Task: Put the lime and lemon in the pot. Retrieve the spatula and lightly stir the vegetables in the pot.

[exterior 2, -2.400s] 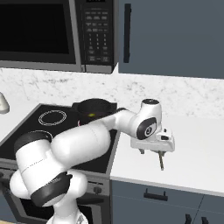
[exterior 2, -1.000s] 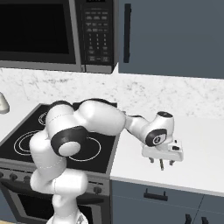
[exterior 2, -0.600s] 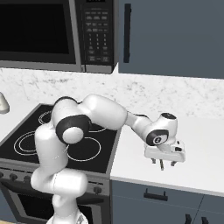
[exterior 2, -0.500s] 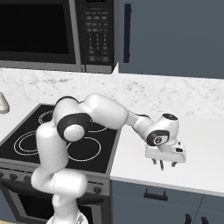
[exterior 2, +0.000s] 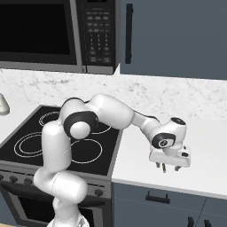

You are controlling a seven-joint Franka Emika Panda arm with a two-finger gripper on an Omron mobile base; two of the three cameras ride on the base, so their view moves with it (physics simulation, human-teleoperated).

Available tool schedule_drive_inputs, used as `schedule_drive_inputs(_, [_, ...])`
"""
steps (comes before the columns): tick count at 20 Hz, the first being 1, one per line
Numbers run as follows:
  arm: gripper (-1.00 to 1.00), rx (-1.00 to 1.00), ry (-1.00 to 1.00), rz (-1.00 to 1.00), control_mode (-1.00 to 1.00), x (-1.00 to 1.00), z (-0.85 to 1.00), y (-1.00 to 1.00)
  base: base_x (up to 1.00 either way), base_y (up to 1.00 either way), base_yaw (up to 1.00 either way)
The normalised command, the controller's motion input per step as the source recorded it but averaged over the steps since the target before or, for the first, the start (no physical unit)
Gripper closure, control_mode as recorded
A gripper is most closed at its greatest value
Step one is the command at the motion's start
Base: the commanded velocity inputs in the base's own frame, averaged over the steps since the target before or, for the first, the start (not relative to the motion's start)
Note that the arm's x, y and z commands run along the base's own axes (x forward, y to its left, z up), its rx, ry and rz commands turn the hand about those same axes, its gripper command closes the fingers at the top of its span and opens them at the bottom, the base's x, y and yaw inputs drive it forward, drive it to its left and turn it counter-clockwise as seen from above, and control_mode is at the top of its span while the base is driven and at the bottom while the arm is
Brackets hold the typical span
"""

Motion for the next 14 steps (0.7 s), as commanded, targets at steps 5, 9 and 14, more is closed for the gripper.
schedule_drive_inputs(5, [-1.0,0.06,-0.13,0.02,-1.0,0.0,-0.08,0.04,0.0,0.0,0.0])
schedule_drive_inputs(9, [-1.0,0.05,-0.09,0.01,-1.0,0.0,-0.05,0.03,0.0,0.0,0.0])
schedule_drive_inputs(14, [-1.0,0.01,0.0,0.0,-1.0,0.0,-0.08,0.16,0.0,0.0,0.0])
